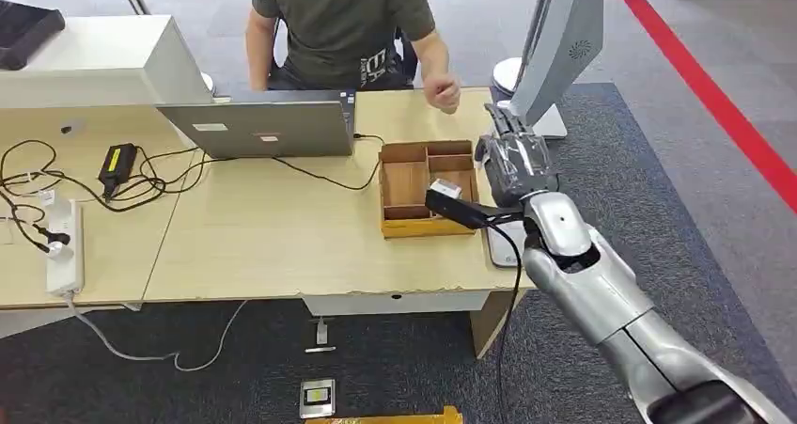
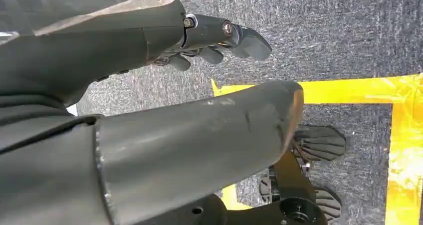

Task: Pass the card to the sensor for recognition and then transmit it.

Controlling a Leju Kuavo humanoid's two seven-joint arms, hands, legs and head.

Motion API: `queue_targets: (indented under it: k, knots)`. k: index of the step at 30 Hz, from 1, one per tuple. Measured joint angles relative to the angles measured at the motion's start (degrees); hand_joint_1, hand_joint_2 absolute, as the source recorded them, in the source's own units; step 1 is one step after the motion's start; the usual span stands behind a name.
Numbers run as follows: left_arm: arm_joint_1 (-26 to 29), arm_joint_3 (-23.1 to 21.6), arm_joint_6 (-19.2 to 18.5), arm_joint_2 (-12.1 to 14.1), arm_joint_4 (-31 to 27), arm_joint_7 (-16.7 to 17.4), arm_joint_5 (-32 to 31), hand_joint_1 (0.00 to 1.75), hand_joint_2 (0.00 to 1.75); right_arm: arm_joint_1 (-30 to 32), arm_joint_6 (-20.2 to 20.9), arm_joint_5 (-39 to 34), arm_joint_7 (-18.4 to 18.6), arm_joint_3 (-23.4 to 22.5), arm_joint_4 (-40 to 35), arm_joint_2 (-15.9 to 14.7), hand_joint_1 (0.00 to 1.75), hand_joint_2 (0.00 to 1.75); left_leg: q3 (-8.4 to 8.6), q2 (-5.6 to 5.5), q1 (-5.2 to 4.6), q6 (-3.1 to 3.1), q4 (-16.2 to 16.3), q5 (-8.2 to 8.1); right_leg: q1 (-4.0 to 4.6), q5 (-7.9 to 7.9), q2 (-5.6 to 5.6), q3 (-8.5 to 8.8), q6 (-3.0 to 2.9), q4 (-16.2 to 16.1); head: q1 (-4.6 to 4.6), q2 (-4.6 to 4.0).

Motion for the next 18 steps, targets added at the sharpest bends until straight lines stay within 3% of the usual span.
queue_targets:
  k: [18]
  knots:
    - [-0.07,-0.15,0.61,0.02,0.0,0.09,0.42,0.0,0.0,1.49,-0.18,-3.15,-0.72,0.04,8.59,-0.07,1.75,1.75,-0.01,0.0,0.0,0.0,0.0,0.0,0.0,0.0,0.0,-0.01,0.0,0.0,0.0,0.0]
